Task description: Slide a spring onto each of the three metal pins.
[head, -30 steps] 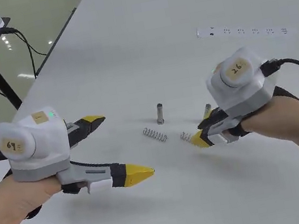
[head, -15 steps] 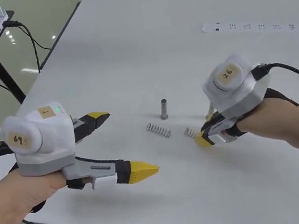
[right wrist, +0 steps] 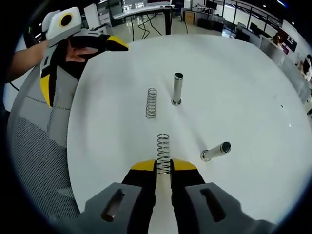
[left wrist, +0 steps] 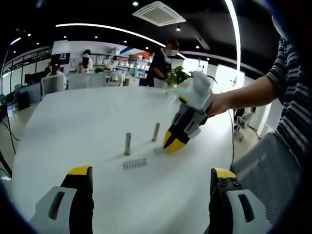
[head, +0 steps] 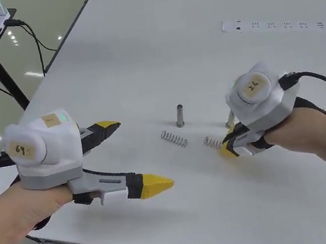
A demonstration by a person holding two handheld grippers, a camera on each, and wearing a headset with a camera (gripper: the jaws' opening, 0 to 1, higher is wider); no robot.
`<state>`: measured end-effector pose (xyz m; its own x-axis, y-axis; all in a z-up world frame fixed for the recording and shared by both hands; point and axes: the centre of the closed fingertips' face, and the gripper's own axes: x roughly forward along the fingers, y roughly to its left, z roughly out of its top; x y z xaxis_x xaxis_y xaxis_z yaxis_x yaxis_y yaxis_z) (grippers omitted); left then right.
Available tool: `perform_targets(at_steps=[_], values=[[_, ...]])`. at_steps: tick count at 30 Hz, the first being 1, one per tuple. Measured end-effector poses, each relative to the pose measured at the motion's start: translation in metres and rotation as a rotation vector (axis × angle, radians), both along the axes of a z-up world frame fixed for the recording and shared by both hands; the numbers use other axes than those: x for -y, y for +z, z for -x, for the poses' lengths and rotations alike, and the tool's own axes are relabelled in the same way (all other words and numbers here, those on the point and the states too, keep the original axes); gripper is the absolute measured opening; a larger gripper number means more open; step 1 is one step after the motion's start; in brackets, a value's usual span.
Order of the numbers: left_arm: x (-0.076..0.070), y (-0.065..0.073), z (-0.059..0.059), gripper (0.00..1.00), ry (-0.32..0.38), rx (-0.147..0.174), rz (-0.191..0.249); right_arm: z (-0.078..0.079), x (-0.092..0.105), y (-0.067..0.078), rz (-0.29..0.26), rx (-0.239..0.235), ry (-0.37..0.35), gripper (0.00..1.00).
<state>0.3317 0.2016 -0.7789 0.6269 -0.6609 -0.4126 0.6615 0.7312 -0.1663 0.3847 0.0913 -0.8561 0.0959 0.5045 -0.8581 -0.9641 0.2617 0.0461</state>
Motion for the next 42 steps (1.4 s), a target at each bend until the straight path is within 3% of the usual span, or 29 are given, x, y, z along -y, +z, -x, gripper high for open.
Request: perform_targets(at_steps=[9,18,29,39,42], values=[[0.018,-0.002,0.005,0.97,-0.053,-0.019,0.004,0.007,0.012,0.018,-0.011,0.032,0.040,0.08],[0.037,0.002,0.006,0.92,-0.110,-0.029,0.028,0.015,0.024,0.041,-0.040,0.095,0.146,0.08],[0.065,0.008,0.002,0.86,-0.183,-0.017,0.053,0.033,0.031,0.055,-0.006,0.191,0.318,0.08],[0.092,0.002,0.005,0.83,-0.251,0.012,0.048,0.045,0.038,0.058,0.013,0.238,0.369,0.08],[0.099,0.003,0.003,0.76,-0.267,0.034,0.048,0.049,0.038,0.063,-0.002,0.252,0.364,0.08]])
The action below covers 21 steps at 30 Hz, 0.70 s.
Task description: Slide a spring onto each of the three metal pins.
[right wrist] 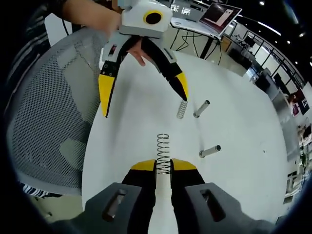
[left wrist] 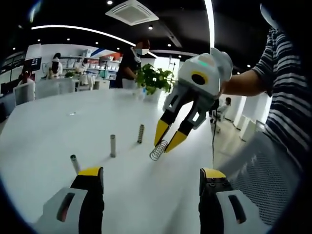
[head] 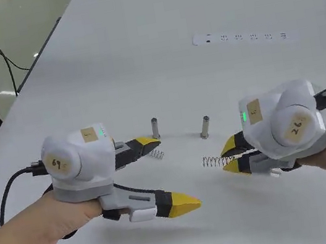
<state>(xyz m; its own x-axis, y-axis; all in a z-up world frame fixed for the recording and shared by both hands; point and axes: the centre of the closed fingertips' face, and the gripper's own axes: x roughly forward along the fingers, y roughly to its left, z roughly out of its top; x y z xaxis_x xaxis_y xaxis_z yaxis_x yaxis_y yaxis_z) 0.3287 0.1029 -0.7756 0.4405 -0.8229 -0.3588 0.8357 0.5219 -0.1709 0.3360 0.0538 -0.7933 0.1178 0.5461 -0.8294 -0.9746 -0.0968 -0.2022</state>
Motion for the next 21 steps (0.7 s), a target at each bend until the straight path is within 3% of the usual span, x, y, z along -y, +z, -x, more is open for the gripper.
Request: perform_targets(at_steps=[9,21], values=[[0.016,0.004,-0.004,0.62,-0.031,0.013,0.039,0.010,-0.004,0.012,-0.036,-0.003,0.004,0.08],[0.033,0.010,0.001,0.28,-0.105,0.024,0.073,0.013,-0.007,0.013,-0.052,-0.016,0.013,0.08]])
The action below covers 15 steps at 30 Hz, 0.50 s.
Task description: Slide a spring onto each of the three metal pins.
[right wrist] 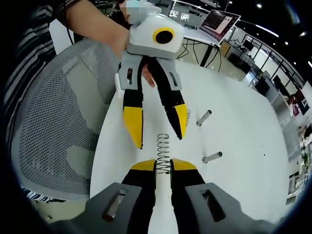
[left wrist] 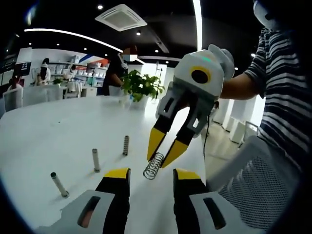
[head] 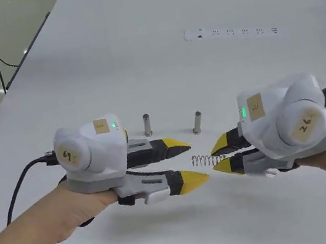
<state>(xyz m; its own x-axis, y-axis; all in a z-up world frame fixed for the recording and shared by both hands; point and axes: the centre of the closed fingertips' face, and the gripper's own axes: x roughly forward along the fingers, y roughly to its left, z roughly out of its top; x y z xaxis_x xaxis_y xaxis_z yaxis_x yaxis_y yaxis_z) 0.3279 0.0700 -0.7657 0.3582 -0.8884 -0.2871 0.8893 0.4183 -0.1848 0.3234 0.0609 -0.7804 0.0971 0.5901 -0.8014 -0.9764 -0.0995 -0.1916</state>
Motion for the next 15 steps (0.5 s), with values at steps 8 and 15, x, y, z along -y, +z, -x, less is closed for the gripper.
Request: perform_targets(at_steps=[8,15], values=[[0.0038,0.0026,0.0007,0.14,-0.023,0.000,0.011,0.0019,-0.0029,0.0043,-0.011,0.001,0.009,0.08],[0.0051,0.0027,0.0023,0.07,-0.032,0.008,0.009,0.0035,-0.0045,0.0078,-0.017,0.001,0.021,0.08]])
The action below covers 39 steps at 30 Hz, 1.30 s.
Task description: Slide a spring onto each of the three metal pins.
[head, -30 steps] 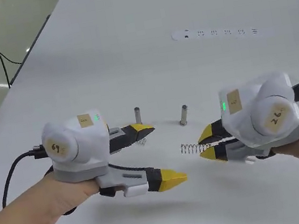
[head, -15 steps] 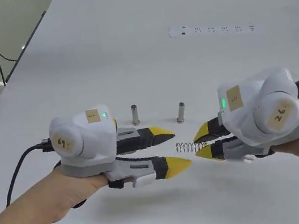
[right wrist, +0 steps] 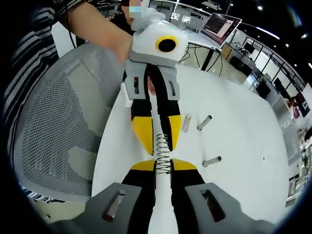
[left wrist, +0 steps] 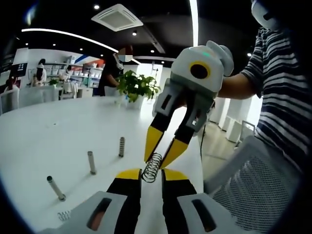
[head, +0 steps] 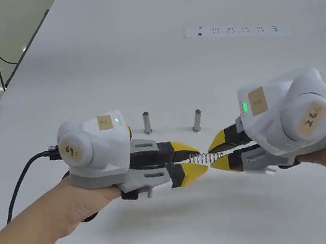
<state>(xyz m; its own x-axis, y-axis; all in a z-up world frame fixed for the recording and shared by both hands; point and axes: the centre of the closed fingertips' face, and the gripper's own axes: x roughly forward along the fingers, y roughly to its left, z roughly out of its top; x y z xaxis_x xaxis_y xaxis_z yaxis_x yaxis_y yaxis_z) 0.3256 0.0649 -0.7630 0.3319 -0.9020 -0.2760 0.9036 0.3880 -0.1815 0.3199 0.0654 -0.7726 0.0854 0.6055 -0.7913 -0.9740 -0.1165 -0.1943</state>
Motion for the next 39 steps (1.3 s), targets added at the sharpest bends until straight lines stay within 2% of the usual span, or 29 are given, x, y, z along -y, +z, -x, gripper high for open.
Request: perform_targets(at_steps=[12,16,19,24,28,35,39], values=[[0.001,0.002,0.004,0.03,-0.034,-0.001,0.005,0.001,0.002,0.001,-0.010,-0.010,0.000,0.07],[0.001,0.003,0.005,0.03,-0.050,-0.006,0.005,0.002,0.001,0.003,-0.027,-0.025,-0.013,0.08],[0.002,0.003,0.008,0.03,-0.068,-0.011,-0.006,0.003,0.003,0.001,-0.030,-0.062,-0.045,0.09],[0.002,0.000,0.010,0.02,-0.081,-0.018,-0.020,0.002,0.010,-0.001,-0.019,-0.064,-0.051,0.12],[0.002,-0.001,0.011,0.03,-0.094,-0.025,-0.027,0.005,0.013,-0.003,-0.020,-0.076,-0.044,0.11],[0.002,0.000,0.012,0.03,-0.099,-0.032,-0.029,0.008,0.012,-0.004,-0.025,-0.056,0.000,0.08],[0.000,0.000,0.014,0.03,-0.103,-0.036,-0.034,0.011,0.012,-0.001,-0.030,-0.026,0.045,0.07]])
